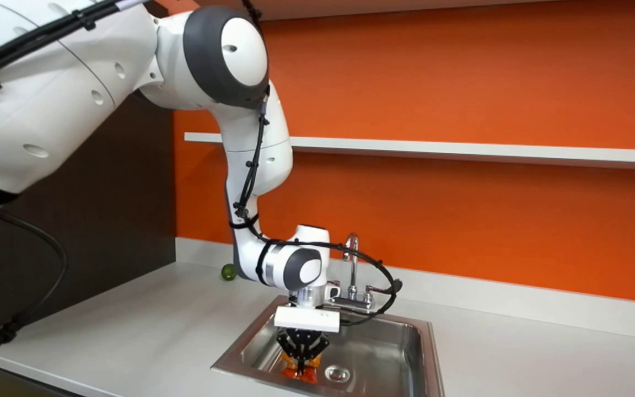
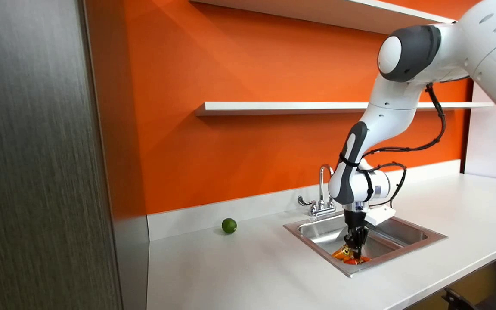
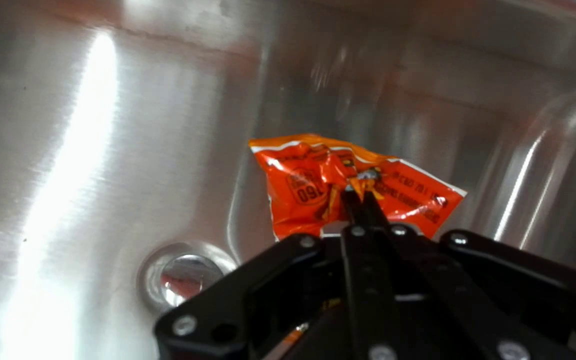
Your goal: Remove the snack packet from the sink
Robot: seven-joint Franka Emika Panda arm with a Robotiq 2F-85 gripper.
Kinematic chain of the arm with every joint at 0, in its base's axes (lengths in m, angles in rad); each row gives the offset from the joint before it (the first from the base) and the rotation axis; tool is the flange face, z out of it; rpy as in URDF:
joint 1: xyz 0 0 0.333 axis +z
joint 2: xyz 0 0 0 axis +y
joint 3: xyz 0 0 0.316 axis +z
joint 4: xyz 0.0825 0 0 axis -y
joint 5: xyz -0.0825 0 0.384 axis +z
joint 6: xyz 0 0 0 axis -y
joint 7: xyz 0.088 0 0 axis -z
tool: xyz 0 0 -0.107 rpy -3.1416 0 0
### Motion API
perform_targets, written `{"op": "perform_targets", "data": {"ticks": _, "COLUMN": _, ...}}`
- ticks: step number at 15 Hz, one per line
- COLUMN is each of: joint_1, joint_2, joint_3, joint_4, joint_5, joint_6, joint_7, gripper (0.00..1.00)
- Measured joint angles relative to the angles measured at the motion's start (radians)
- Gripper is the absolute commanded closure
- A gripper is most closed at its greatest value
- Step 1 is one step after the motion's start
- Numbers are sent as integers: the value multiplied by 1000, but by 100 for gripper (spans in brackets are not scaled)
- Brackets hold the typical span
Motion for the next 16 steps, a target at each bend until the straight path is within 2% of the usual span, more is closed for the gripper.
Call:
{"op": "perform_targets", "data": {"ticks": 8, "joint_1": 9, "joint_2": -129, "joint_3": 17, "joint_4": -49, "joint_5": 0, "joint_6": -6, "joint_7": 20, "gripper": 100}}
{"op": "perform_targets", "data": {"ticks": 16, "joint_1": 67, "joint_2": -320, "joint_3": 17, "joint_4": -158, "joint_5": 0, "joint_6": -91, "joint_7": 92, "gripper": 100}}
